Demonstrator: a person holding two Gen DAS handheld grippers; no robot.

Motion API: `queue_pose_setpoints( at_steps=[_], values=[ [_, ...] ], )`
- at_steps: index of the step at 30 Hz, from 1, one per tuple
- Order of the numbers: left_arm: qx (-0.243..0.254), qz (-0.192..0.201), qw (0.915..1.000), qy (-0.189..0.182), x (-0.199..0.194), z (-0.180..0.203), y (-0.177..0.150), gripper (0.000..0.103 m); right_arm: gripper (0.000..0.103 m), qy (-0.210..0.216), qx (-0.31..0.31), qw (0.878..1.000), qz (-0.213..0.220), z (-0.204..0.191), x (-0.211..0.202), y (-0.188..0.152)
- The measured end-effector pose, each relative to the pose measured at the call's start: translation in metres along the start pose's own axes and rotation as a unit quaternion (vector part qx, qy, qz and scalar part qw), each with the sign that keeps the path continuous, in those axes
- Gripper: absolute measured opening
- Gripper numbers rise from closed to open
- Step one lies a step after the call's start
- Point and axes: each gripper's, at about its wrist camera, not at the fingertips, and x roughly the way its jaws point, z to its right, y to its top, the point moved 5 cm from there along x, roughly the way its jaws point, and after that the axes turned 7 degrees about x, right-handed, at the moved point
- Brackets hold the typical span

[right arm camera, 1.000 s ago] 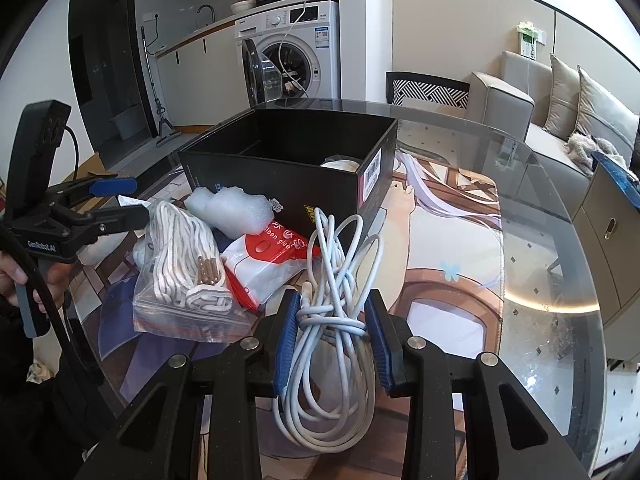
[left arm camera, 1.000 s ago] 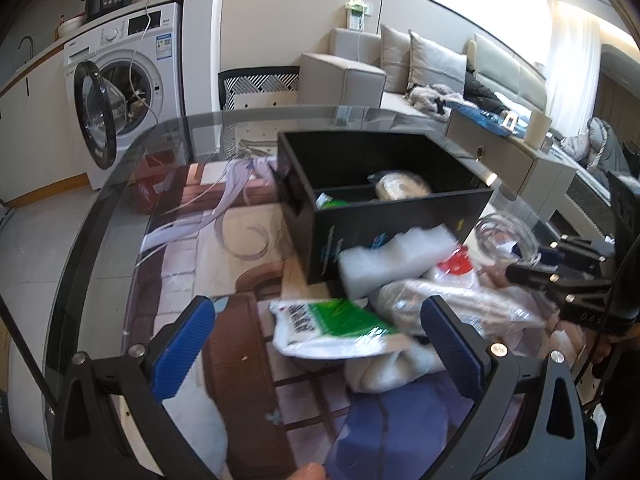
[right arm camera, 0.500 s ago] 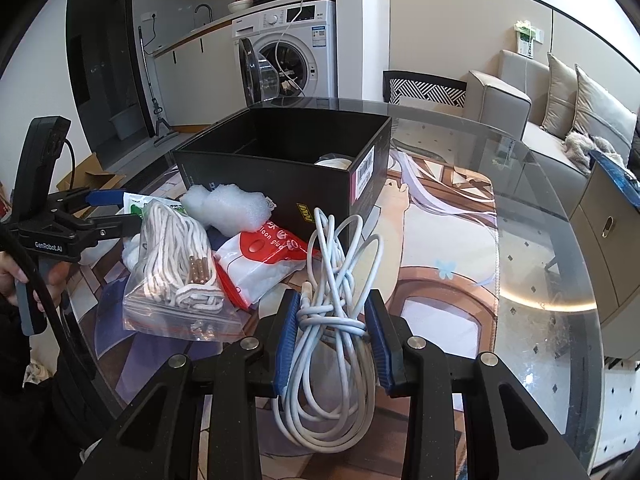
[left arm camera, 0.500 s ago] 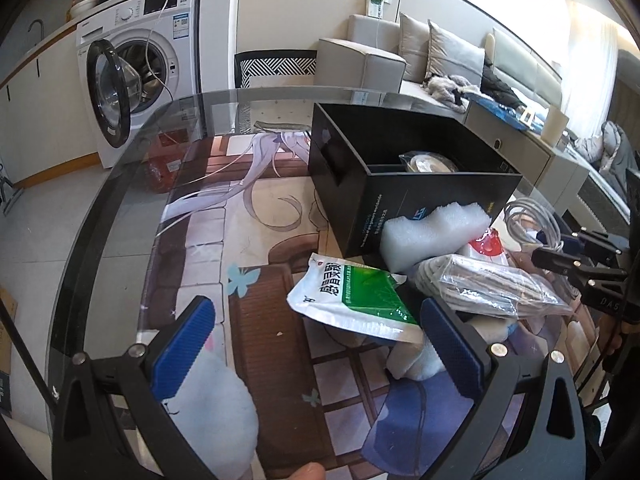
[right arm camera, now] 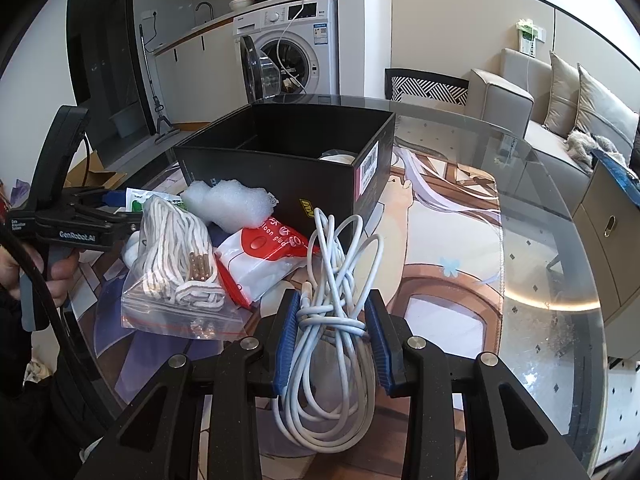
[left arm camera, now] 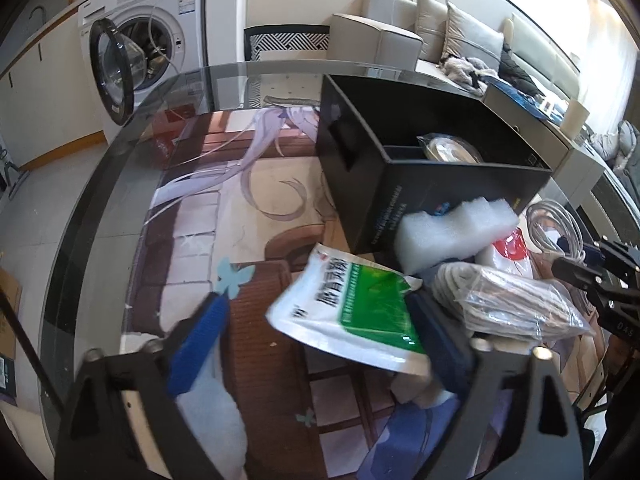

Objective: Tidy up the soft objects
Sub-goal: 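Grasp the white-and-green sachet with the left tool while the right tool holds the cable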

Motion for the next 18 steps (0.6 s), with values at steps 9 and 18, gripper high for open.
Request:
queue_pose_setpoints(
  at_steps=[9, 18],
  values=[
    [0.023, 0.019, 0.9993, -0.023, -0.008, 0.013, -0.003, 0.035, 0.034, 0.001, -0.001, 1.0, -0.001, 0.001, 0.002, 0.0],
    [0.018, 0.041, 0.9983, -0.036, -0.017, 0.011, -0.001, 0.027, 0.034, 0.002, -0.004, 1.0, 0.0, 0.0, 0.001, 0.0]
  ],
)
